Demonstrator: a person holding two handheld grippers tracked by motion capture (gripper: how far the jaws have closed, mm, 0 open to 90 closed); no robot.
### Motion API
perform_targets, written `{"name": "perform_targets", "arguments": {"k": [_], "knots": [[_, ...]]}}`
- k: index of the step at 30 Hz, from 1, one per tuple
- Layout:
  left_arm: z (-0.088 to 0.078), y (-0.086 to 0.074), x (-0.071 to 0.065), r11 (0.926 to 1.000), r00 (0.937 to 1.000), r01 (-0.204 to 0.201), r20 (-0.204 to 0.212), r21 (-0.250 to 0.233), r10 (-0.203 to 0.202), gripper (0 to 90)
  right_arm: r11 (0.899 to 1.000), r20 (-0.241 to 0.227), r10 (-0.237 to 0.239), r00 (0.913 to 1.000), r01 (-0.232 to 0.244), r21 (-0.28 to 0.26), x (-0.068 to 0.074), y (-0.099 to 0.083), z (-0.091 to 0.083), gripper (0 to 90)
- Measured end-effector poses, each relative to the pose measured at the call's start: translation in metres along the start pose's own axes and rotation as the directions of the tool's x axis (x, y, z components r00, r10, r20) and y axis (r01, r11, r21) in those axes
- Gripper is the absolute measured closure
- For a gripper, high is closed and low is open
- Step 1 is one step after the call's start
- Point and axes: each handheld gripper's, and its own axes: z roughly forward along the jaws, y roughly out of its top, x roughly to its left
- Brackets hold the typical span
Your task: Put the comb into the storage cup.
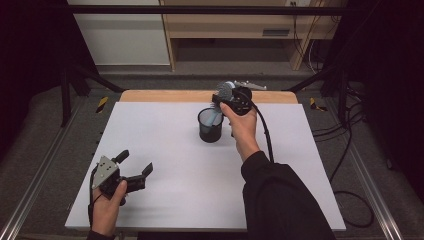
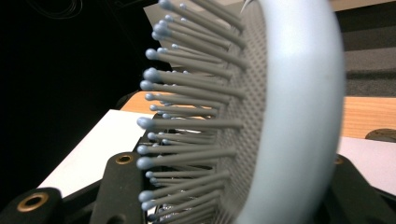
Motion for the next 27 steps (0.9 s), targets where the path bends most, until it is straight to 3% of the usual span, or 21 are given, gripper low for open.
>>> {"name": "perform_targets", "arguments": {"k": [7, 27], "knots": [[0.0005, 0.0000, -0.0009, 1.0000, 1.0000, -0.003, 0.003, 0.002, 0.003, 2.7, 1.000, -0.007, 0.022, 0.9997, -0.022, -0.002, -0.0014, -0.0016, 0.0009, 49.5], [0.0001, 0.0001, 0.0000, 1.0000, 1.0000, -0.002, 0.002, 0.001, 0.002, 2.7, 1.000, -0.005, 0.026, 0.9997, -0.026, 0.007, -0.0025, -0.0079, 0.0051, 49.3]]}}
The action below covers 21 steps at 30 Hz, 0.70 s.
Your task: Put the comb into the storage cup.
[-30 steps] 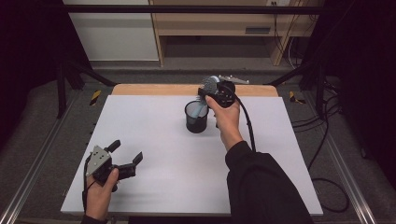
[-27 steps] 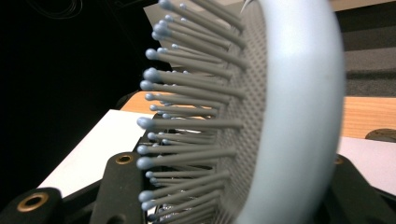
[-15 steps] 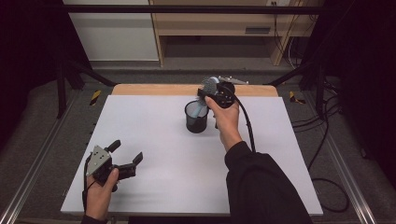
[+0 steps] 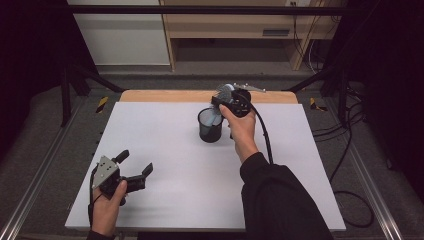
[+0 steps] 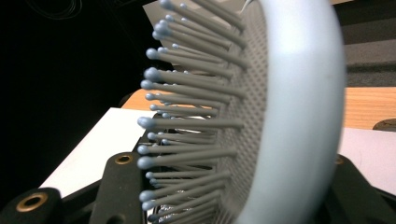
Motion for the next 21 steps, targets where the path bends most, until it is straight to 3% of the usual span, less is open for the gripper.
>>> {"name": "perform_targets", "arguments": {"k": [21], "knots": [[0.0001, 0.0000, -0.0003, 1.0000, 1.0000, -0.002, 0.002, 0.001, 0.002, 2.7, 1.000, 0.002, 0.022, 0.9998, -0.022, 0.010, -0.0062, -0.0062, 0.0026, 48.9]]}}
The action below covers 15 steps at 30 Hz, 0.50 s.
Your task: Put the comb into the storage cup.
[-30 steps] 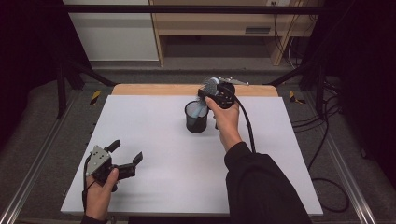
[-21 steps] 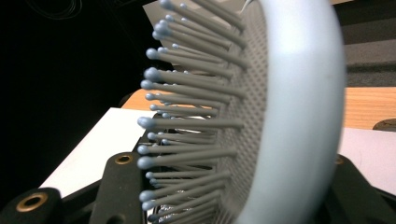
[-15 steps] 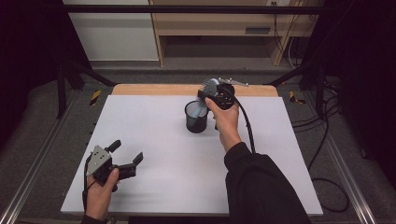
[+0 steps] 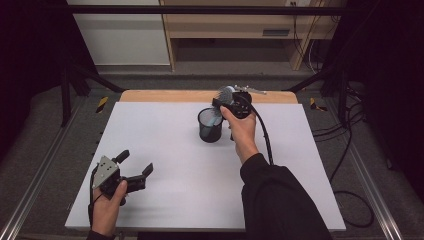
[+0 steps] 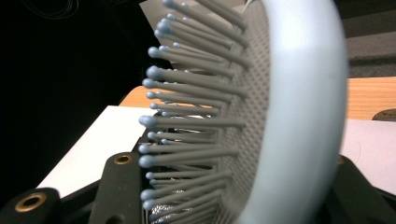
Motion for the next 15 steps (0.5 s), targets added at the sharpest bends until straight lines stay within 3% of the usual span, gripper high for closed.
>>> {"name": "perform_targets", "arguments": {"k": [15], "knots": [[0.0004, -0.0001, -0.0005, 1.0000, 1.0000, -0.001, 0.001, 0.002, 0.001, 2.7, 1.000, -0.001, 0.010, 1.0000, -0.010, 0.002, -0.0039, -0.0024, -0.0013, 48.1]]}}
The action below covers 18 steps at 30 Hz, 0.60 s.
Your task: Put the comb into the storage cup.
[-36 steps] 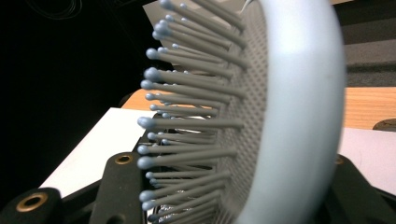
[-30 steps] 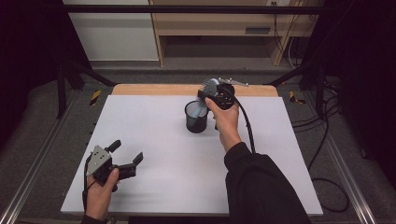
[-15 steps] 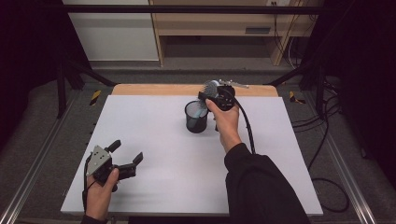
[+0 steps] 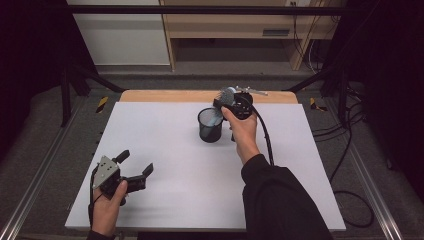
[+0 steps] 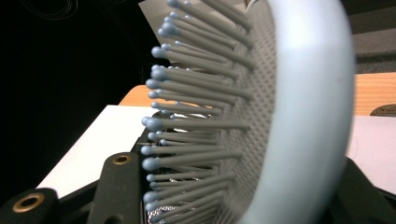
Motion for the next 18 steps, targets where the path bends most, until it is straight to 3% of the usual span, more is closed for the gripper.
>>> {"name": "perform_targets", "arguments": {"k": [9, 18], "knots": [[0.0003, -0.0002, -0.0004, 1.0000, 1.0000, 0.001, 0.003, 0.000, -0.001, 2.7, 1.000, 0.009, 0.001, 1.0000, -0.001, 0.004, -0.0022, -0.0003, -0.0005, 46.7], [0.0003, -0.0002, -0.0007, 1.0000, 1.0000, -0.003, 0.005, 0.000, 0.003, 2.7, 0.999, 0.019, 0.030, 0.9994, -0.030, 0.011, -0.0071, -0.0008, -0.0023, 45.2]]}}
